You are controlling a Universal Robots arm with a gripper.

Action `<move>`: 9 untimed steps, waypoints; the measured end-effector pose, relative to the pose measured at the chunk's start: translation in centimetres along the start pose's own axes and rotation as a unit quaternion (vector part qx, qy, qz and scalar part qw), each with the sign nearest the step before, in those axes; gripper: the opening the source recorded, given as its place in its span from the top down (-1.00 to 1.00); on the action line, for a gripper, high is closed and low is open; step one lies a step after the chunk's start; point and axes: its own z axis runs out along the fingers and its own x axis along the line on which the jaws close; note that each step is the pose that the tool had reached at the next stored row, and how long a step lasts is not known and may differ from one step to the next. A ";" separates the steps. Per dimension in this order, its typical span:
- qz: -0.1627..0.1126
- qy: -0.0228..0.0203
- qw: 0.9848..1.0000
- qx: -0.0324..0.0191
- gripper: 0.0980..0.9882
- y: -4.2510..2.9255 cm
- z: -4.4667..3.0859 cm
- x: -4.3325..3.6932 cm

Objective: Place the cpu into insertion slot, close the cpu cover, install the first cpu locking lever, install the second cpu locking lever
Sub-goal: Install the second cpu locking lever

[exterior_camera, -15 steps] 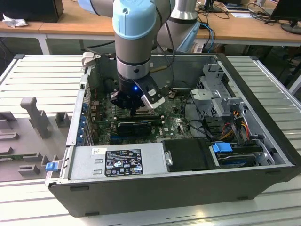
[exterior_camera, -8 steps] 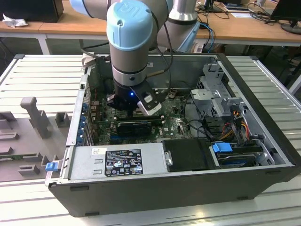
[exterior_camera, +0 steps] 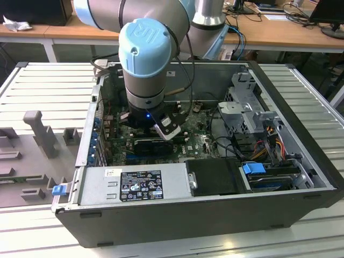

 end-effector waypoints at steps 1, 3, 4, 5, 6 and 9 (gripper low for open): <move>0.000 0.000 1.000 0.000 0.98 0.02 -0.04 0.07; 0.000 0.000 1.000 0.000 0.98 0.21 -0.58 0.07; 0.000 0.000 1.000 0.000 0.98 0.32 -0.87 0.06; 0.000 0.000 1.000 0.000 0.98 0.43 -1.19 0.05; 0.000 0.000 1.000 0.000 0.98 0.51 -1.43 0.05; 0.000 0.000 1.000 0.003 0.98 0.90 -2.54 0.00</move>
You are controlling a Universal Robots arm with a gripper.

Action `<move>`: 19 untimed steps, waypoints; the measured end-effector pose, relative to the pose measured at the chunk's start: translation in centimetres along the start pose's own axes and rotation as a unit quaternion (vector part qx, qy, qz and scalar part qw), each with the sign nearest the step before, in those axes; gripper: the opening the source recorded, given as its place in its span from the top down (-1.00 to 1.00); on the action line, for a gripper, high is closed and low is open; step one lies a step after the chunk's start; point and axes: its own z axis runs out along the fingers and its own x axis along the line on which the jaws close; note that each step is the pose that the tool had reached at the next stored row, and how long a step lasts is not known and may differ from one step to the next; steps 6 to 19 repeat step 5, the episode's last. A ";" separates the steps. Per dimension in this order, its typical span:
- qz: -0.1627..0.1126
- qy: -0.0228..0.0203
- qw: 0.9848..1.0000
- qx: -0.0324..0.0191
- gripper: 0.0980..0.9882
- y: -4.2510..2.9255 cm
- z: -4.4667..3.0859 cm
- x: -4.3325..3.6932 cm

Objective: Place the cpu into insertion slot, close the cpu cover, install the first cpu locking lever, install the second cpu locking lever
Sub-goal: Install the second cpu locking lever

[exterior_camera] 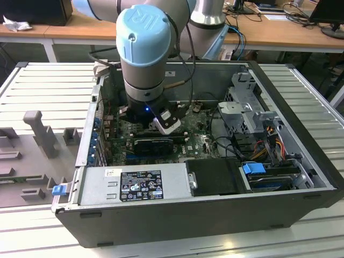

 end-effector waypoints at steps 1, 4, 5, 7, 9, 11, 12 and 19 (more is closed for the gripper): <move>0.000 0.000 1.000 0.002 0.98 0.19 -0.56 -0.03; 0.000 0.000 1.000 0.004 0.98 0.61 -1.76 -0.08; 0.000 0.000 1.000 0.004 0.98 0.61 -1.76 -0.08; 0.000 0.000 1.000 0.004 0.98 0.61 -1.76 -0.08; 0.000 0.000 1.000 0.004 0.98 0.61 -1.76 -0.08; 0.000 0.000 1.000 0.004 0.98 0.61 -1.76 -0.08; 0.000 0.000 1.000 0.004 0.98 0.61 -1.76 -0.08; 0.000 0.000 1.000 0.004 0.98 0.61 -1.76 -0.08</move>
